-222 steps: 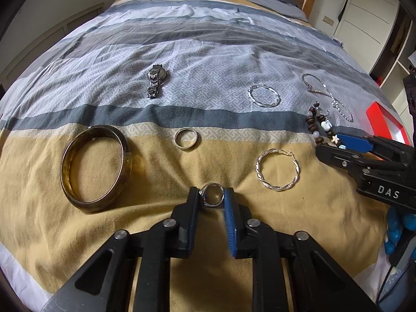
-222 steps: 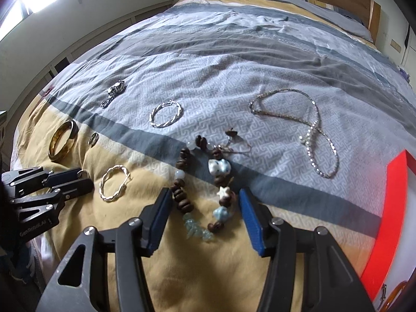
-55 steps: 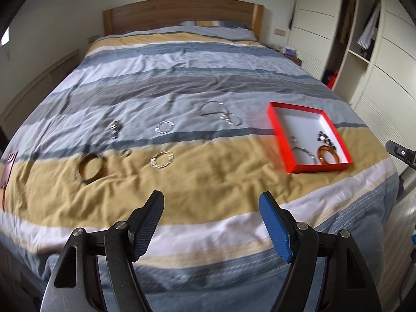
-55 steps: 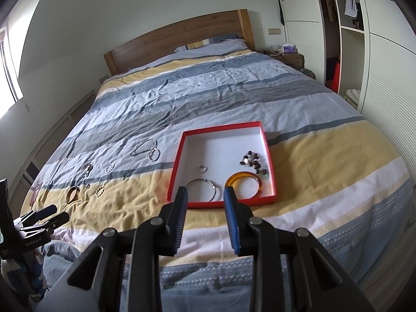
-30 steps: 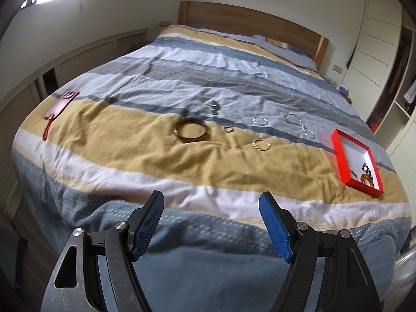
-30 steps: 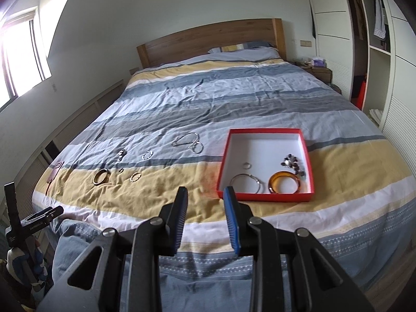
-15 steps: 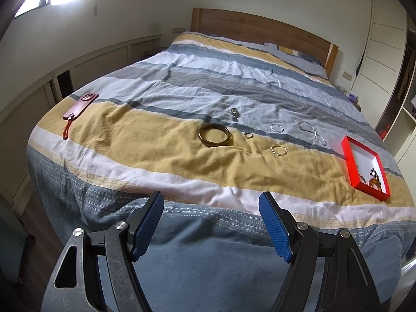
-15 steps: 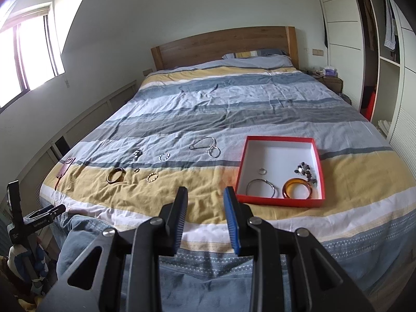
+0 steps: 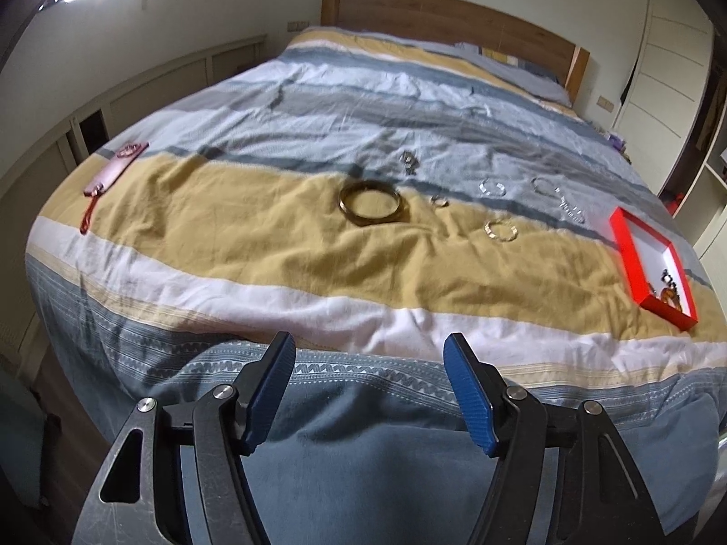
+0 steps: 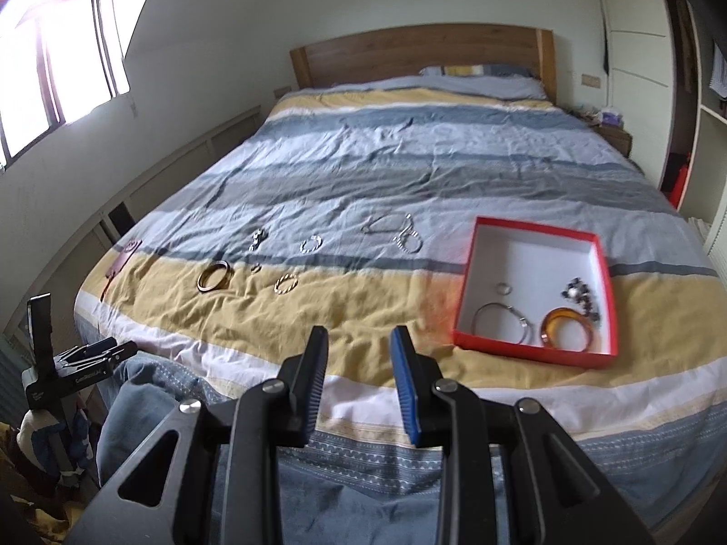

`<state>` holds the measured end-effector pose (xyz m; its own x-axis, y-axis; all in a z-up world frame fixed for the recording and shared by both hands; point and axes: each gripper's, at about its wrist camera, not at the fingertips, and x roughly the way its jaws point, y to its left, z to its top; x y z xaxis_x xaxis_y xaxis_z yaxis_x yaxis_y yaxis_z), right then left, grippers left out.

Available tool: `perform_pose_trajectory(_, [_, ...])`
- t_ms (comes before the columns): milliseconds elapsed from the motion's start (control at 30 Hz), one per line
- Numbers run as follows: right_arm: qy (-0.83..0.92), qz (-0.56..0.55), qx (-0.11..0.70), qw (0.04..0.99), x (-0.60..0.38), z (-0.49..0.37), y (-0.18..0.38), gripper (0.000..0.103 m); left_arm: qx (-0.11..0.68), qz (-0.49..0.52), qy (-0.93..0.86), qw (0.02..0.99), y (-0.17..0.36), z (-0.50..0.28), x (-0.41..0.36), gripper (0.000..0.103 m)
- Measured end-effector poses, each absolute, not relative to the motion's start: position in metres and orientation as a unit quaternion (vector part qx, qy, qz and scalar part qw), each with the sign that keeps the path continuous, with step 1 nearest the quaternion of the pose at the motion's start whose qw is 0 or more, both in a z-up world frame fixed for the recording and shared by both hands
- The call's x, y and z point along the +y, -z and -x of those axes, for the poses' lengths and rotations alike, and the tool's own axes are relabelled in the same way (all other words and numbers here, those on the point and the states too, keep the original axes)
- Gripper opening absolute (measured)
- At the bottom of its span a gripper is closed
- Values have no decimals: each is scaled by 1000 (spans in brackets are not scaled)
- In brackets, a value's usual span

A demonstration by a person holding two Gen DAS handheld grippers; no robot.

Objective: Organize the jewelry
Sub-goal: 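Pull both open tools back from the box toward the bed edge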

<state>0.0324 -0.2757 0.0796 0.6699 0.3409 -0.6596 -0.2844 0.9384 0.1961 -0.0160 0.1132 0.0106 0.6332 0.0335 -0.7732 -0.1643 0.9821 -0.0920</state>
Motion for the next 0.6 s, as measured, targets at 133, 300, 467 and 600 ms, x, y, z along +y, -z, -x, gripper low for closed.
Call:
perform_pose_trajectory(133, [-182, -26, 397, 899, -258, -52, -60, 27, 437, 88, -60, 893, 4, 3, 121, 67])
perform_pose_trajectory(300, [-196, -14, 424, 884, -240, -76, -38, 27, 450, 98, -67, 885, 15, -18, 130, 67])
perform_pose_trajectory(467, [-213, -10, 447, 869, -224, -100, -16, 27, 460, 106, -75, 878, 24, -36, 136, 67])
perform_pose_trajectory(600, [-226, -9, 459, 859, -213, -118, -2, 27, 463, 107, -74, 877, 26, -49, 138, 67])
